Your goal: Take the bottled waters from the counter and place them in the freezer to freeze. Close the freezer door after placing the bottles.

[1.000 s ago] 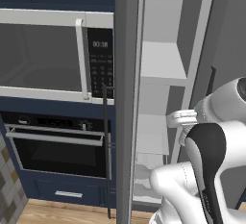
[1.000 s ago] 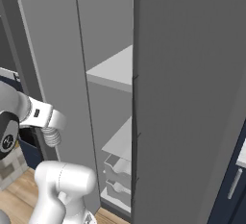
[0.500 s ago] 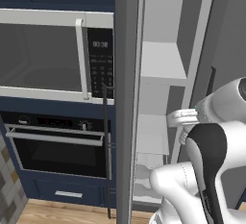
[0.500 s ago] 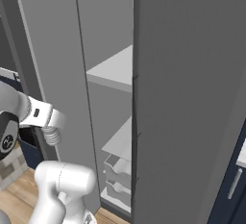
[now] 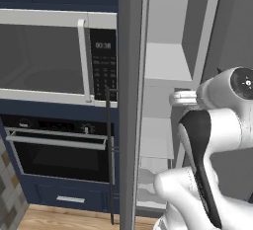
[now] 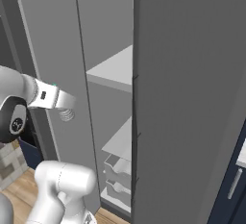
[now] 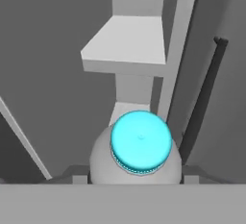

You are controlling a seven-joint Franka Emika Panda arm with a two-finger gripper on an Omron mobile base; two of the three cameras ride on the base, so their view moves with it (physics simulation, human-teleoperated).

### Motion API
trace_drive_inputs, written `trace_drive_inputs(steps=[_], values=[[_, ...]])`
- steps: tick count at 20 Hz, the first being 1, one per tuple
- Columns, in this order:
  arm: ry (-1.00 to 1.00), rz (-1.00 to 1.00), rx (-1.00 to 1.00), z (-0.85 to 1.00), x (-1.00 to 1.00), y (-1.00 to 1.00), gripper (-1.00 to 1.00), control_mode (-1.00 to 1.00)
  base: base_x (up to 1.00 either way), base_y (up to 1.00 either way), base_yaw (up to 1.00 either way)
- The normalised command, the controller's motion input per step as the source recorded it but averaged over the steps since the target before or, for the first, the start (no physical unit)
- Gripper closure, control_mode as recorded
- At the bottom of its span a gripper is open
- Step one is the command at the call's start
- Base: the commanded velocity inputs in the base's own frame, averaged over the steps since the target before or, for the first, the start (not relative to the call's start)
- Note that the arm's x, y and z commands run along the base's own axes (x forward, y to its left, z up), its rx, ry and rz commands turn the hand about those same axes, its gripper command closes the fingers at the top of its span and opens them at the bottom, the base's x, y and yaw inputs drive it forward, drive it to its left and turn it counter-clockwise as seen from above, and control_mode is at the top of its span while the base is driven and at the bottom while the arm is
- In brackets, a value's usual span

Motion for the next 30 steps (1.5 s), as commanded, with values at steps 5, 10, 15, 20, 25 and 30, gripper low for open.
trace_drive_inputs(steps=[5, 10, 15, 20, 25, 30], values=[[0.0, -0.02, 0.05, 0.29, 0.83, 0.0, 1.0, -1.0, 0.0, 0.0, 0.0], [0.01, 0.0, 0.06, 0.02, 0.64, -0.13, 1.0, -1.0, 0.0, 0.0, 0.0], [0.06, 0.0, 0.0, 0.0, 0.69, -0.17, 1.0, -1.0, 0.0, 0.0, 0.0], [0.08, 0.0, 0.0, 0.0, 0.92, -0.1, 1.0, -1.0, 0.0, 0.0, 0.0], [0.02, 0.0, 0.01, 0.0, 0.86, -0.15, 1.0, -1.0, 0.0, 0.0, 0.0], [0.0, 0.0, 0.0, 0.0, 0.79, -0.14, 1.0, -1.0, 0.0, 0.0, 0.0]])
